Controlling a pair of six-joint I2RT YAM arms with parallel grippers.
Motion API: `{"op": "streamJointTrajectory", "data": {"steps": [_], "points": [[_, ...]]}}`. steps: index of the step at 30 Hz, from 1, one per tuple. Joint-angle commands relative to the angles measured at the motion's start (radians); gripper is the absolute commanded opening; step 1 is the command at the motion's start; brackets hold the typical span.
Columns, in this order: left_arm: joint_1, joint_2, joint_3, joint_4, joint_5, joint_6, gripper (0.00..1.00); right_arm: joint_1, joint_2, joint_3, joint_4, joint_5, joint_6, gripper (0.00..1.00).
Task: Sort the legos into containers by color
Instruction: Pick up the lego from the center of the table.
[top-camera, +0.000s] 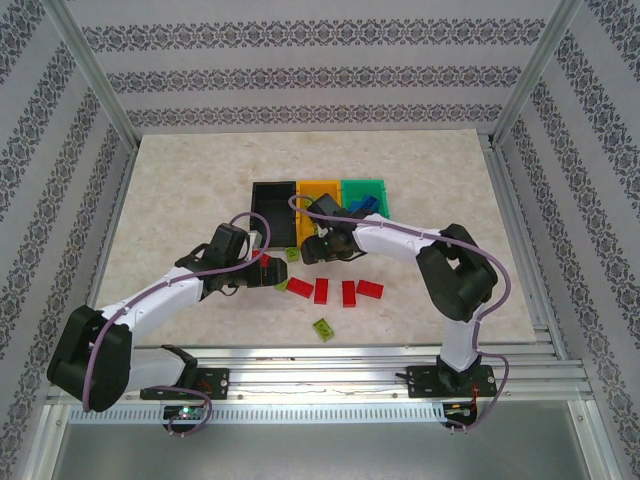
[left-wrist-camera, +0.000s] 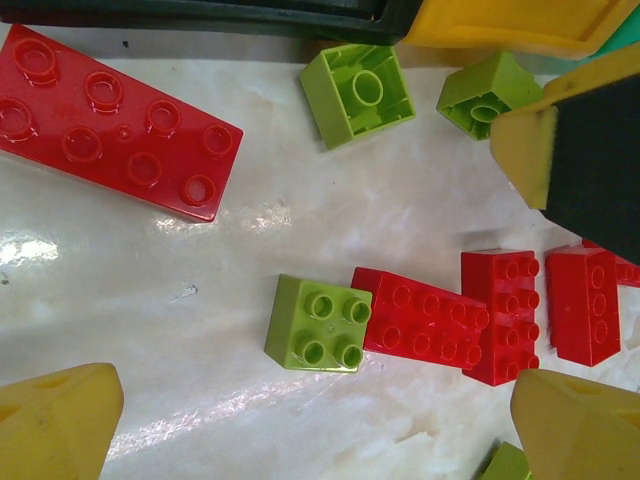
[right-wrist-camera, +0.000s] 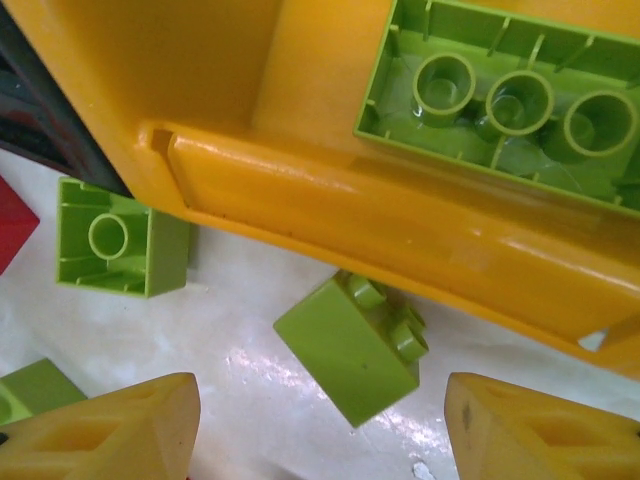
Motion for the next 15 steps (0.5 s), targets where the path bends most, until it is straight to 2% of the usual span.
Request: {"op": "streamJointTrajectory", "data": {"steps": [1,10,12,15], "points": [[0.010,-0.008,0.000,-0.006,0.008,0.012,1.00,0.002,0.024,0.041,0.000,0.034,0.023,0.66],[0.008,-0.014,-0.010,0.007,0.005,0.005,1.00,0.000,0.069,0.045,0.000,0.049,0.036,0.65],[0.009,-0.010,-0.008,0.011,0.008,0.003,1.00,0.000,0.073,0.045,0.005,0.047,0.037,0.62],[0.009,-0.005,-0.008,0.017,0.014,-0.001,1.00,0.001,0.069,0.044,0.009,0.031,0.035,0.49]]}}
